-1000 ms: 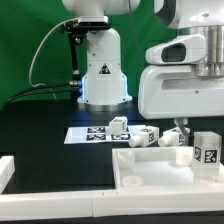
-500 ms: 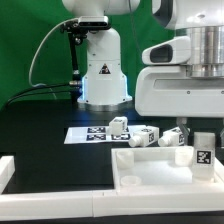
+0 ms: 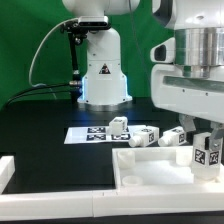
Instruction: Assemble one leg
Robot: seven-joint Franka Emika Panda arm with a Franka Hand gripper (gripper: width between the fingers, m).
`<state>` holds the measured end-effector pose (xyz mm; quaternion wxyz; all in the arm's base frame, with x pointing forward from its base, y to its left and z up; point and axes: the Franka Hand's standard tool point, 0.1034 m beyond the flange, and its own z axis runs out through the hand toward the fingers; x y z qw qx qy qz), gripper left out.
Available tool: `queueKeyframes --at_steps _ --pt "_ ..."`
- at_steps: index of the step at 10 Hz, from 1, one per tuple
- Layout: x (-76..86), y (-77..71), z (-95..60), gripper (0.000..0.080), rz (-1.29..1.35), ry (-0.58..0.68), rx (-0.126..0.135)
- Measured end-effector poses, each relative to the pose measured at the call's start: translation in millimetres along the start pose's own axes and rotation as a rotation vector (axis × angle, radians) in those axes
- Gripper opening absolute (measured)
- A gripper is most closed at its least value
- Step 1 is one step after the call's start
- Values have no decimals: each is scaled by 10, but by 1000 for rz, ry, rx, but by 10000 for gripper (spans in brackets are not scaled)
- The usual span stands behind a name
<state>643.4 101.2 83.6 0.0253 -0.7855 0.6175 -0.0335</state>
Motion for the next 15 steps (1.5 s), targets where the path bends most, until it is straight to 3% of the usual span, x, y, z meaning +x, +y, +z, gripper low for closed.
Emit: queueKeyframes --at_steps 1,3,4,5,6,7,9,12,14,15 --pt "10 36 2 285 92 -4 25" --pt "5 37 0 285 109 -1 27" --pt "3 39 7 368 82 0 26" --pt "-3 38 8 504 76 0 26" --pt "-16 20 3 504 -133 4 34" --pt "-93 5 1 617 -333 -1 36" --pt "-275 -14 -48 640 -508 1 59" --pt "-240 1 -28 649 -712 12 52" --pt "-187 -8 -18 649 -1097 42 26" --pt "-145 -84 -61 649 -1260 52 32"
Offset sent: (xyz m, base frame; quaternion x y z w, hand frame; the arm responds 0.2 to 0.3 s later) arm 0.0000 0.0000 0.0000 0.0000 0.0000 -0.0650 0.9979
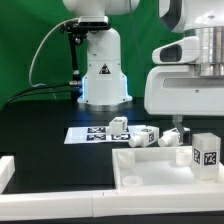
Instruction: Assemble one leg
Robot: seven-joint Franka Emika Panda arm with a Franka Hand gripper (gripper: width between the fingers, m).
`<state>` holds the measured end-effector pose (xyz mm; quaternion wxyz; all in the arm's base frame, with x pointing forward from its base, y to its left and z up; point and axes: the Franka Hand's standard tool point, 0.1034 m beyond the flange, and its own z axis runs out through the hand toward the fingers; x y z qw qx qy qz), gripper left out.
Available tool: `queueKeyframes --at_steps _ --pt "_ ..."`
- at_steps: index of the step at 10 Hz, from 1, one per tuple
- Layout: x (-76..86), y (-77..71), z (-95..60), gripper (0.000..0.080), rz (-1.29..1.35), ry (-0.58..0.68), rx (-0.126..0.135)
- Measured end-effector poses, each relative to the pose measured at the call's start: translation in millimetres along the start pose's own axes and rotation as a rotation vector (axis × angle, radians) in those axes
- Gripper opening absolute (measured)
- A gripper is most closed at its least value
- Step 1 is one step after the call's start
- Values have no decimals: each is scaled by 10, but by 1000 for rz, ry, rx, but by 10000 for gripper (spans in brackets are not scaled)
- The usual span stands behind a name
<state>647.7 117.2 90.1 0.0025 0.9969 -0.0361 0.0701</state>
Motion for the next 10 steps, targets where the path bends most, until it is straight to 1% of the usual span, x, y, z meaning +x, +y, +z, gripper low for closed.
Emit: queueKeyframes --at_steps 1,2,3,4,5,6,7,10 --pt "27 29 12 649 -115 5 0" --pt "33 41 12 649 -171 9 -5" --pt "31 41 14 621 -155 8 -6" --pt "31 43 15 621 -142 8 -6" --pt "31 45 16 442 -136 8 -6" --pt "31 43 16 442 -80 8 -6" --pt "31 47 16 279 2 9 -5" --pt "44 97 29 282 294 20 -17"
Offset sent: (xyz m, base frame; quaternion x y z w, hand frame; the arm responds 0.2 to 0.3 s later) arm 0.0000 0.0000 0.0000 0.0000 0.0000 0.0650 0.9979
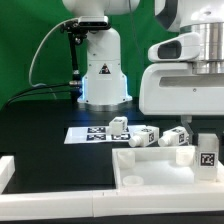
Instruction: Assemble one leg
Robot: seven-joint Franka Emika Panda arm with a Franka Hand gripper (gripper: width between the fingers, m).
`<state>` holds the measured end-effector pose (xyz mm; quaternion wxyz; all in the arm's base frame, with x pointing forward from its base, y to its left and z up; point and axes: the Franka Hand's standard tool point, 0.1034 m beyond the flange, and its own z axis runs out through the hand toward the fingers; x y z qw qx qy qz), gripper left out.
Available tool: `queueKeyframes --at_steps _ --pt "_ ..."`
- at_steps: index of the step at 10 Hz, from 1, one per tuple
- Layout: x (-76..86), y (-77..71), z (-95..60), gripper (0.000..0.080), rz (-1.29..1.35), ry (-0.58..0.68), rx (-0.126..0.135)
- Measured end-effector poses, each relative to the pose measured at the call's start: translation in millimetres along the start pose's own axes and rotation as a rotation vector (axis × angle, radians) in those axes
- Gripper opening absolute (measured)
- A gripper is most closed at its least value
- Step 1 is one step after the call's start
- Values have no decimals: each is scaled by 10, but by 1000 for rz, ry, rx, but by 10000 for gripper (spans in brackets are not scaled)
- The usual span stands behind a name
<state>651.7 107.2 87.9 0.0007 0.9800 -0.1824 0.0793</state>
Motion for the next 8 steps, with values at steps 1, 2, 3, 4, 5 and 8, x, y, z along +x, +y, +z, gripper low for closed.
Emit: queueKeyframes --at_steps 1,2,3,4,5,8 --pt "5 29 5 282 138 -1 -8" --pt "6 58 10 282 288 -3 -12" --pt "-4 88 12 282 467 -15 -15" --pt "-26 100 14 282 633 -36 -17" --pt "-42 98 14 282 818 -57 -14" --pt "-69 118 18 284 1179 -96 -21"
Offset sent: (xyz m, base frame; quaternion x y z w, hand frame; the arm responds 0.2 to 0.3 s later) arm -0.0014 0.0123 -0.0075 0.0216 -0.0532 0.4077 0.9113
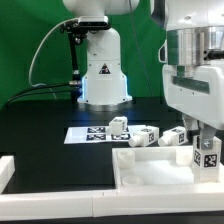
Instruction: Assemble one leg
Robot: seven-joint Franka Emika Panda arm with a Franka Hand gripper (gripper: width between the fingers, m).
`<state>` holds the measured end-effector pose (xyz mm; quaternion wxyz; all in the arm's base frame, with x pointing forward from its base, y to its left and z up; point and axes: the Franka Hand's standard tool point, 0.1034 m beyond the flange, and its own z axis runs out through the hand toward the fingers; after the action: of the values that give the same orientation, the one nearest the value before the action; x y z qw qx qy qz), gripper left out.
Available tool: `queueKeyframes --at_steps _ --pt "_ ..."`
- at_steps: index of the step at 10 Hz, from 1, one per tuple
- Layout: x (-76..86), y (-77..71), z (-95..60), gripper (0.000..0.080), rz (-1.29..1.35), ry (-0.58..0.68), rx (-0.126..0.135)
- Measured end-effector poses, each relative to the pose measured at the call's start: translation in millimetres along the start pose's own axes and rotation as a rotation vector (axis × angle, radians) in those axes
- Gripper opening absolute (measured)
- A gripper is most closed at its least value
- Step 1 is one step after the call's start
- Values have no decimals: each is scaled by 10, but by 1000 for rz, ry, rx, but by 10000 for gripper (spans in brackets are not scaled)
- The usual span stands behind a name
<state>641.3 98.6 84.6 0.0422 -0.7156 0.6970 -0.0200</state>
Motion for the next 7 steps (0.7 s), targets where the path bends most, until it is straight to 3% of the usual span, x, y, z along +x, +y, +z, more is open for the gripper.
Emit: queueKeyframes --at_steps 2,3,4,5,6,7 --pt "3 4 1 284 14 1 -2" --pt "-8 6 7 364 0 0 -2" --pt "-52 21 16 364 -177 0 -7" --pt "-117 21 33 546 -374 -5 1" --pt "-151 36 63 617 -577 -15 -4" --pt "-190 52 66 617 -655 -27 -18"
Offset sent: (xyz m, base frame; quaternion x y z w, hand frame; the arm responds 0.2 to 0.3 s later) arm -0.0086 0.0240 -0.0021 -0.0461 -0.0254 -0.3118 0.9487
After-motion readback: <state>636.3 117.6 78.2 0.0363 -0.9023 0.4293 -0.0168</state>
